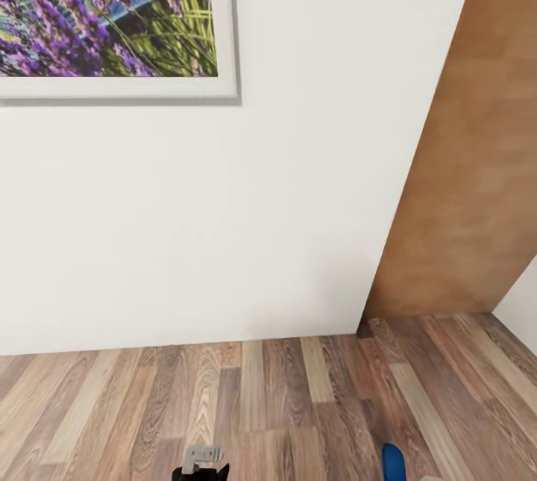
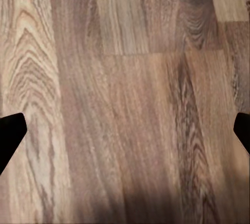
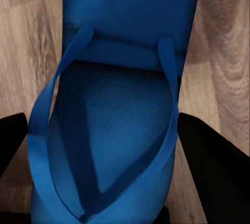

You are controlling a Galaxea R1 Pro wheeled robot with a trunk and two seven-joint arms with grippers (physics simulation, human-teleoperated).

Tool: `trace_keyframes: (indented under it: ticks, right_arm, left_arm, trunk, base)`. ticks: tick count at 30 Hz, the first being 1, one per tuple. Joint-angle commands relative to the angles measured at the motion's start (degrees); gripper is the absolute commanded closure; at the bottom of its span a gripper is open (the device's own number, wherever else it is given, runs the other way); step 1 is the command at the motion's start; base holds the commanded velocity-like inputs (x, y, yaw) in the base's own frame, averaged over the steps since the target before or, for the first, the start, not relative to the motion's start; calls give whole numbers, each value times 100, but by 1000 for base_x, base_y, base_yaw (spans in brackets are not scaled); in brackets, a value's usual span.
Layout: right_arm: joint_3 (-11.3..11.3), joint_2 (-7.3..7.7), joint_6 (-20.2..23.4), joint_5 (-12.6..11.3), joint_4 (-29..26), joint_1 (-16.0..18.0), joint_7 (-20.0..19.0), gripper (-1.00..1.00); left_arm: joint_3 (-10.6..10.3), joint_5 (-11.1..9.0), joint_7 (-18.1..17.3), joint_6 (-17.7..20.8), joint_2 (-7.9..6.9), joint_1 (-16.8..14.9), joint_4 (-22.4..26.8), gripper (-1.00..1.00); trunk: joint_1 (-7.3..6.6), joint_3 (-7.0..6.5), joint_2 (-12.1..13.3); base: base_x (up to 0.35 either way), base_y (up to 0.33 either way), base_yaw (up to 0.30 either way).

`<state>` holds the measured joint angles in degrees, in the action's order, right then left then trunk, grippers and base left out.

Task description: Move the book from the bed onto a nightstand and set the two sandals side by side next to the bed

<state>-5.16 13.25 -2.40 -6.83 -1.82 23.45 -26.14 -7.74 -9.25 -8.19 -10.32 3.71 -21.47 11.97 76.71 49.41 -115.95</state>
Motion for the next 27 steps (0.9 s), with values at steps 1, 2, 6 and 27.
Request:
trace_keyframes:
  ticks: [1, 2, 6, 27]
  right_arm:
    - [-47, 2, -1, -20, 6, 2, -31, 100]
    - [-47, 2, -1, -20, 6, 2, -31, 100]
    - [-47, 2, -3, -19, 6, 2, -31, 100]
    - [-47, 2, 0, -20, 6, 2, -31, 100]
  left_arm:
    - [-43, -60, -8, -22, -2, -6, -10, -100]
    - [-43, -60, -8, -22, -2, -6, -10, -100]
    - [-43, -60, -8, -22, -2, -6, -10, -100]
    - [-43, -60, -16, -31, -2, -6, -10, -100]
  trunk:
    - [2, 5, -2]
    - [2, 5, -2]
    - [2, 5, -2]
    - [2, 5, -2]
  base:
    - [312, -79, 285]
    - [312, -79, 283]
    - [312, -79, 147]
    - [41, -8, 79]
